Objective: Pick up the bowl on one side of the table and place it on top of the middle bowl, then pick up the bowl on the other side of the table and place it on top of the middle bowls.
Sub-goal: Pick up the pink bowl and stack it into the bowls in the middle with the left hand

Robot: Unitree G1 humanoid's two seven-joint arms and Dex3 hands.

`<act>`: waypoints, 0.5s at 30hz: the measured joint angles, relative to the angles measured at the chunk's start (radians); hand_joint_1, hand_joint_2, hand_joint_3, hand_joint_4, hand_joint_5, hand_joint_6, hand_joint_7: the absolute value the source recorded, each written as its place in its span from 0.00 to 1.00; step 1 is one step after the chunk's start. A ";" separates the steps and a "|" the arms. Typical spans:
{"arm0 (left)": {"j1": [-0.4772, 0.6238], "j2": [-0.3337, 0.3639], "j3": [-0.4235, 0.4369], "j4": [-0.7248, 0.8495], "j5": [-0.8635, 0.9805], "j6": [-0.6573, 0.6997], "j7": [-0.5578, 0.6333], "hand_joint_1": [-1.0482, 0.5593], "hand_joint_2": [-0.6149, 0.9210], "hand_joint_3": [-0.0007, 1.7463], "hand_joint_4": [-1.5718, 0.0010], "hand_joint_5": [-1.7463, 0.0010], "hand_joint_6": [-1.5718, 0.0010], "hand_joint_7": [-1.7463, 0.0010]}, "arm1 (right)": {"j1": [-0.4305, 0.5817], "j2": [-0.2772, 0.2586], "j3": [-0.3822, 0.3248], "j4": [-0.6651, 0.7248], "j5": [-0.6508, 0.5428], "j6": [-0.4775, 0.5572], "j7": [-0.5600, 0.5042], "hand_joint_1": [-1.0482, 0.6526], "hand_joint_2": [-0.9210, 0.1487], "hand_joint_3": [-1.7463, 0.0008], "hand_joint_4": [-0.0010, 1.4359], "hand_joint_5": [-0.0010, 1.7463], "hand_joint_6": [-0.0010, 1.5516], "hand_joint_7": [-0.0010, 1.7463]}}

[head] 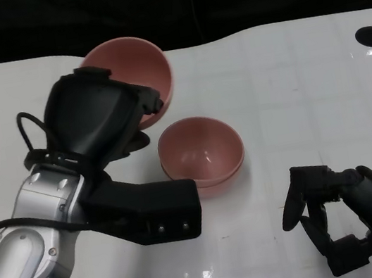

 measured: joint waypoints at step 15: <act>-0.043 -0.101 -0.074 0.088 0.000 -0.085 -0.056 0.44 0.99 0.02 0.45 0.05 0.28 0.98 | 0.000 0.002 0.002 0.001 -0.021 0.000 -0.004 0.55 0.64 0.10 0.62 1.00 0.52 0.85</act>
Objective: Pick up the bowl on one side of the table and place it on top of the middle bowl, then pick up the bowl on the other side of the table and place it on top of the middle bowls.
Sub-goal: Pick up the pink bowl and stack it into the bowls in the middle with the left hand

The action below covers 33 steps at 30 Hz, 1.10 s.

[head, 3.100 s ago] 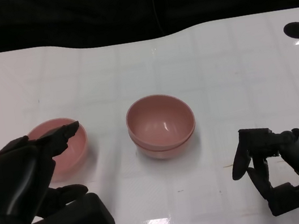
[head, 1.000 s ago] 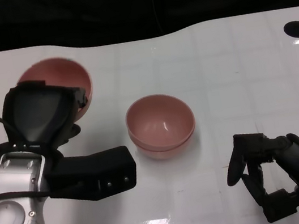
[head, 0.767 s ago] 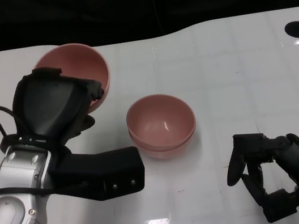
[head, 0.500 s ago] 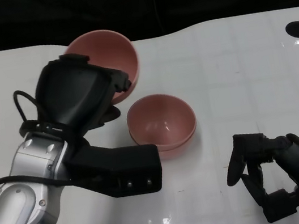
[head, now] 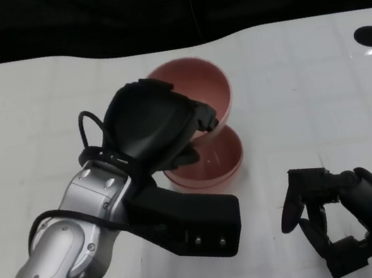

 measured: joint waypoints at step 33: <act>-0.032 -0.034 -0.085 0.201 -0.040 0.002 -0.156 0.39 1.00 0.15 0.60 0.78 0.58 0.95 | 0.004 0.003 0.001 -0.003 -0.010 0.003 0.001 0.55 0.64 0.10 0.62 1.00 0.52 0.84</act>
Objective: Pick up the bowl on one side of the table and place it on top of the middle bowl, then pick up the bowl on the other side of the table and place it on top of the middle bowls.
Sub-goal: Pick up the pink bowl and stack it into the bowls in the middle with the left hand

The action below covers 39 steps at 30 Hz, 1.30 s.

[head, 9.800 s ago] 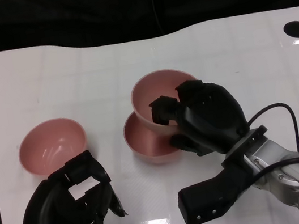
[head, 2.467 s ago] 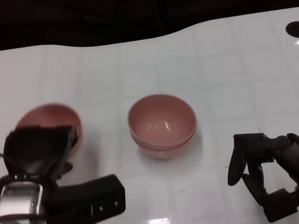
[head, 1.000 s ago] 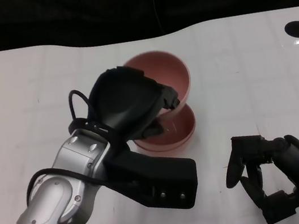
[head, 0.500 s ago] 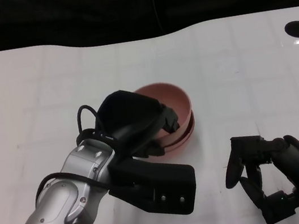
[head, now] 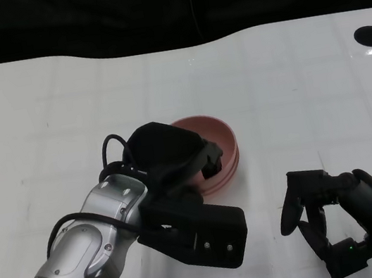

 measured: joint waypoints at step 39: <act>0.166 0.146 0.164 -0.433 -0.141 0.047 -0.147 0.15 1.00 0.14 0.94 0.99 0.94 0.99 | 0.002 0.002 -0.001 0.002 0.002 -0.004 0.001 0.56 0.66 0.09 0.62 1.00 0.53 0.84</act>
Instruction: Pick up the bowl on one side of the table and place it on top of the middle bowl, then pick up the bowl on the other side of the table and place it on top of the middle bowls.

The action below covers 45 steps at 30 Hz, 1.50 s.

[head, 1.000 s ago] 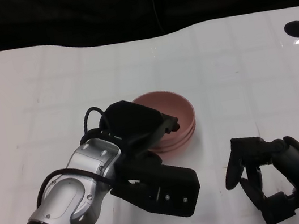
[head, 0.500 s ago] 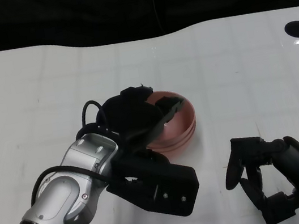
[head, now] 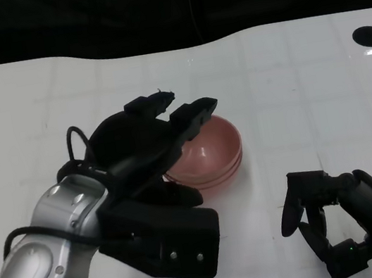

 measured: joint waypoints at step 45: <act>0.632 -0.297 0.437 -0.199 -1.093 0.050 0.155 0.63 0.71 0.75 0.46 0.00 0.50 0.08 | -0.006 -0.008 -0.015 -0.007 0.057 0.032 0.053 0.56 0.64 0.12 0.59 0.99 0.53 0.79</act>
